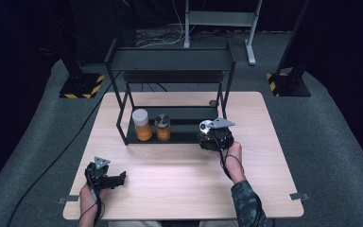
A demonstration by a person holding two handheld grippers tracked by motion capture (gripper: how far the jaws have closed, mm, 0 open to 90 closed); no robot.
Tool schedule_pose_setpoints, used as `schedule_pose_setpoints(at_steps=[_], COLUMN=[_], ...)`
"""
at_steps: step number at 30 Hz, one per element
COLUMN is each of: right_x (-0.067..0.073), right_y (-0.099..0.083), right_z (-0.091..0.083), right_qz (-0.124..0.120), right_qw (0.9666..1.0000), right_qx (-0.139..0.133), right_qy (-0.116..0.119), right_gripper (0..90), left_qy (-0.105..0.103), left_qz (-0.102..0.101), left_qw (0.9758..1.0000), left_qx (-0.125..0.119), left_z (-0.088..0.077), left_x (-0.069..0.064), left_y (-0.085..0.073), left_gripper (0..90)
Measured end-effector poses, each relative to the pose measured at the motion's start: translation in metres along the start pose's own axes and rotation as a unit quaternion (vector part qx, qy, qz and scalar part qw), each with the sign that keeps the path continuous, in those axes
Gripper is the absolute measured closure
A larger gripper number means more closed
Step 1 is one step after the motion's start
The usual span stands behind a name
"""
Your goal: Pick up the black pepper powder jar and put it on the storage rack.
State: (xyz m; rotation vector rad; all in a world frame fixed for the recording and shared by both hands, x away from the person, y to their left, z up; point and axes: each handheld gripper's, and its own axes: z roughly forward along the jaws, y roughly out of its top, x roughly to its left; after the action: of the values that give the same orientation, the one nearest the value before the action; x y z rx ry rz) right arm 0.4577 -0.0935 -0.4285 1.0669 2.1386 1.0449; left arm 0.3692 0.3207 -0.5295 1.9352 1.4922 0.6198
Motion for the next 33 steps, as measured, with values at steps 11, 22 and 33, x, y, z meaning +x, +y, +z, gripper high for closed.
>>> schedule_pose_setpoints(at_steps=[11,22,33], right_x=[-0.004,-0.002,-0.002], right_y=[0.004,0.007,0.013], right_z=[0.008,0.017,0.026], right_qz=[0.004,0.0,0.002], right_qw=[1.0,0.9999,0.9999], right_qx=[0.004,0.011,0.013], right_qy=[-0.002,-0.002,-0.003], right_gripper=[30.3,30.3,30.3], left_qy=[0.0,0.0,0.0], left_qz=[0.0,0.0,-0.001], left_qw=[1.0,1.0,1.0], left_qx=[-0.001,0.0,-0.002], left_z=[0.0,0.0,0.0], left_x=[0.0,0.0,0.0], left_y=[0.0,0.0,0.0], left_gripper=[0.6,0.6,0.7])
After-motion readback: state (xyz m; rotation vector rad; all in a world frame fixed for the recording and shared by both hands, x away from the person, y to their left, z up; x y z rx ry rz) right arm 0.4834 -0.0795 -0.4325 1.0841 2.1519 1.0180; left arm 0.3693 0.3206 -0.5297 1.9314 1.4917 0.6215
